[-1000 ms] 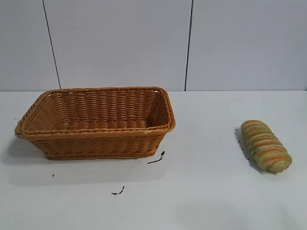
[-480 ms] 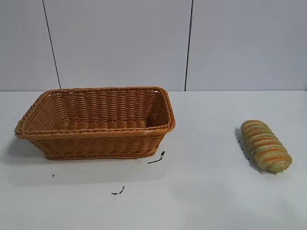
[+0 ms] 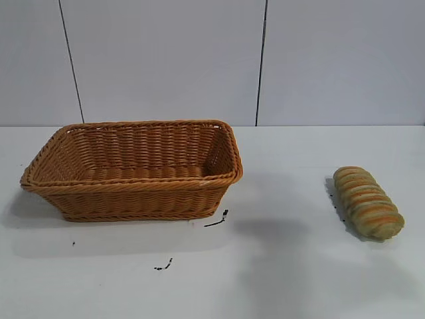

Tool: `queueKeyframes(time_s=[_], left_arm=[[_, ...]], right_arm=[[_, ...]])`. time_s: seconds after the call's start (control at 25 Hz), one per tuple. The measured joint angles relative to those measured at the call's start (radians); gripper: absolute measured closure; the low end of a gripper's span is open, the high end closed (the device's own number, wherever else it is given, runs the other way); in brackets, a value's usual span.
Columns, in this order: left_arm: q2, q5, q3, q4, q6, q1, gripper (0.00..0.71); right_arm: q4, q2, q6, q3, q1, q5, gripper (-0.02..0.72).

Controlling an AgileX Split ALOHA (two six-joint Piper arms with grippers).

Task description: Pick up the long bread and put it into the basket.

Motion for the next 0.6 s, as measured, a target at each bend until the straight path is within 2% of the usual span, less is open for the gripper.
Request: queueKeyframes(time_s=[0.24, 0.6], left_arm=[[0.000, 0.000, 0.000, 0.000, 0.000, 0.000, 0.014], [0.000, 0.000, 0.000, 0.000, 0.000, 0.000, 0.014]], right_arm=[[-0.001, 0.214, -0.035, -0.120, 0.035, -0.040, 0.010], [-0.001, 0.421, -0.026, -0.189, 0.071, -0.133, 0.010]])
